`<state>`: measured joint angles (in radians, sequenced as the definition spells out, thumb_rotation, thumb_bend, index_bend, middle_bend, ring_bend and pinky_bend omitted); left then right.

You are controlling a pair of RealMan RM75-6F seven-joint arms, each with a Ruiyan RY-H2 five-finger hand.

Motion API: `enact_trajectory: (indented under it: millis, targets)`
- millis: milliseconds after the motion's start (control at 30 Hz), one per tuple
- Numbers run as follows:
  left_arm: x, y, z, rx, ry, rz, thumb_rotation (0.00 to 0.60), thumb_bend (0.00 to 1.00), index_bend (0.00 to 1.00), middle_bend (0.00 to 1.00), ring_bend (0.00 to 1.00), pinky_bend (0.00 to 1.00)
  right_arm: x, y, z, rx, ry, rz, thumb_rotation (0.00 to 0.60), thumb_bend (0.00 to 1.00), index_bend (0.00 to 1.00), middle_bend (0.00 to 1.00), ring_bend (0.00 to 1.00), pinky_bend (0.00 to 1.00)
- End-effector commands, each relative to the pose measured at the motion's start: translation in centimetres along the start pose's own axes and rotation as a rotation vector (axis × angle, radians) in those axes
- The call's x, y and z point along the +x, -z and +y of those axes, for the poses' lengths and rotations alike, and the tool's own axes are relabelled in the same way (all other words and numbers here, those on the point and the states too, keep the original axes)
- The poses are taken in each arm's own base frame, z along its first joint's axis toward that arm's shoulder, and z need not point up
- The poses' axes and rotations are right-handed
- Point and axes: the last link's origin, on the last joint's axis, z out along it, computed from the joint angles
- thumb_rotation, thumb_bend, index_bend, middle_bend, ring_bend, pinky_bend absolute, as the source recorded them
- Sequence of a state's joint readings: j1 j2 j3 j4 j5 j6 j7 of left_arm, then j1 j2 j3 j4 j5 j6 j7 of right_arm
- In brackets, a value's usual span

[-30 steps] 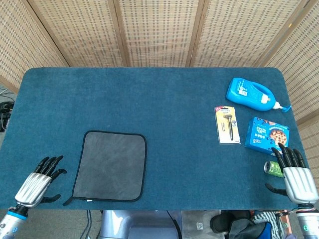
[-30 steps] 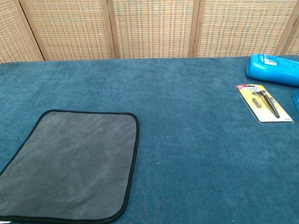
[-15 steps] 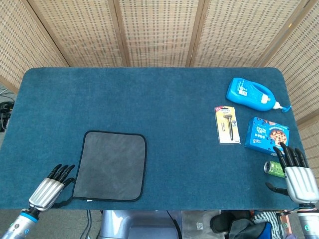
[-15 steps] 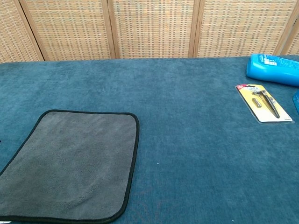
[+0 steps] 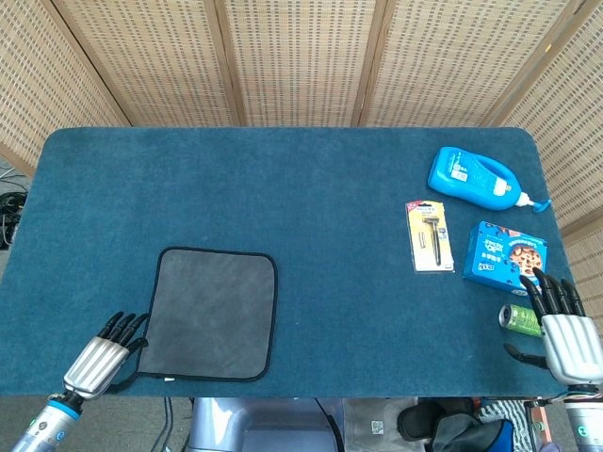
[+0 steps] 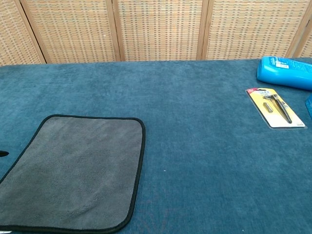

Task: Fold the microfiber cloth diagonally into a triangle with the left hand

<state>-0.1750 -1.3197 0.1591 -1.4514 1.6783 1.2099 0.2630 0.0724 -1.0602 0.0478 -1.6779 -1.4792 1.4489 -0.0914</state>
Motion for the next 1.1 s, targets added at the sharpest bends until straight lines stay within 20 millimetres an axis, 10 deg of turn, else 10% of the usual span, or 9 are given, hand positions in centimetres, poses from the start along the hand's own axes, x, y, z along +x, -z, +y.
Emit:
enact_trajectory:
  millis: [33, 1100]
  targets:
    - [-0.2, -0.5, 0.4, -0.003, -0.004, 0.005, 0.6, 0.19, 0.32, 0.0, 0.0, 0.0, 0.1, 0.0, 0.1, -0.002, -0.002, 0.004, 0.6, 0.0, 0.0, 0.0, 0.0, 0.0]
    - [-0.6, -1.6, 1.3, -0.014, -0.018, 0.004, 0.6, 0.19, 0.32, 0.0, 0.0, 0.0, 0.4, 0.0, 0.2, -0.008, -0.019, 0.021, 0.6, 0.0, 0.0, 0.0, 0.0, 0.0]
